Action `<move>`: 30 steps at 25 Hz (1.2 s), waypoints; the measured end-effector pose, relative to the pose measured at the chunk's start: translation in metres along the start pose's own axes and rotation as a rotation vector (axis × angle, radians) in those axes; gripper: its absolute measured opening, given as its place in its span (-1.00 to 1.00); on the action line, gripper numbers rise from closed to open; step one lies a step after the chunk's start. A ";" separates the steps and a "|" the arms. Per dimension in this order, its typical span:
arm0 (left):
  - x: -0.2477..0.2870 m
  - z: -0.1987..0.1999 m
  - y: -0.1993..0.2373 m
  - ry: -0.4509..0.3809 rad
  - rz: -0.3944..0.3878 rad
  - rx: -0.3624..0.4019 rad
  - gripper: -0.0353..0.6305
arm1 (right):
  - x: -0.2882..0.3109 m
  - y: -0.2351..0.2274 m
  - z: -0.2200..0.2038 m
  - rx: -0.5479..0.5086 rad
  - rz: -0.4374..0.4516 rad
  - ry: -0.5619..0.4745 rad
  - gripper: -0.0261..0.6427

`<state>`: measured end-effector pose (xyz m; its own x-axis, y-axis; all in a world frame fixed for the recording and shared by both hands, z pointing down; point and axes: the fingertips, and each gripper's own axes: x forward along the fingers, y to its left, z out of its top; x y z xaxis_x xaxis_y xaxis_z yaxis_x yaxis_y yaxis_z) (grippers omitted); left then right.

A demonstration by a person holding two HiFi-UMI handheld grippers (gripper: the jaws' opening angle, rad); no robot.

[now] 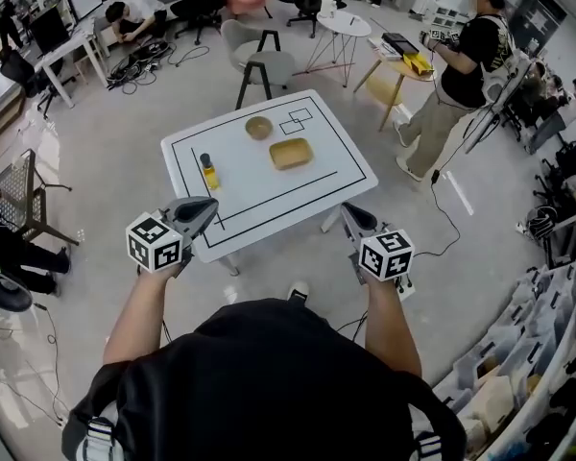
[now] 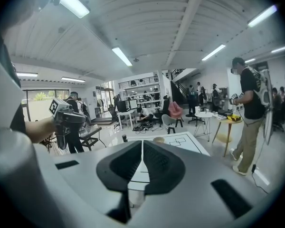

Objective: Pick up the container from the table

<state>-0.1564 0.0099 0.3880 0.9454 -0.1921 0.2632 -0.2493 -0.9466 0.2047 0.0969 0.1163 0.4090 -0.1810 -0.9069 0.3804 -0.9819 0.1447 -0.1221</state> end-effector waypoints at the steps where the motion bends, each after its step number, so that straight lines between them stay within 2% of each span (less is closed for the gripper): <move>1: 0.005 -0.001 0.001 0.004 0.002 -0.001 -0.87 | 0.003 -0.004 0.000 0.001 0.004 0.002 -0.89; 20: 0.081 0.017 0.018 0.030 0.042 -0.024 -0.86 | 0.044 -0.075 -0.005 0.009 0.076 0.076 -0.89; 30: 0.114 0.027 0.024 0.029 0.104 -0.044 -0.87 | 0.059 -0.118 0.003 0.000 0.123 0.086 -0.88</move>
<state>-0.0488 -0.0415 0.3974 0.9078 -0.2803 0.3121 -0.3550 -0.9097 0.2155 0.2027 0.0446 0.4432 -0.3040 -0.8450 0.4399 -0.9520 0.2524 -0.1730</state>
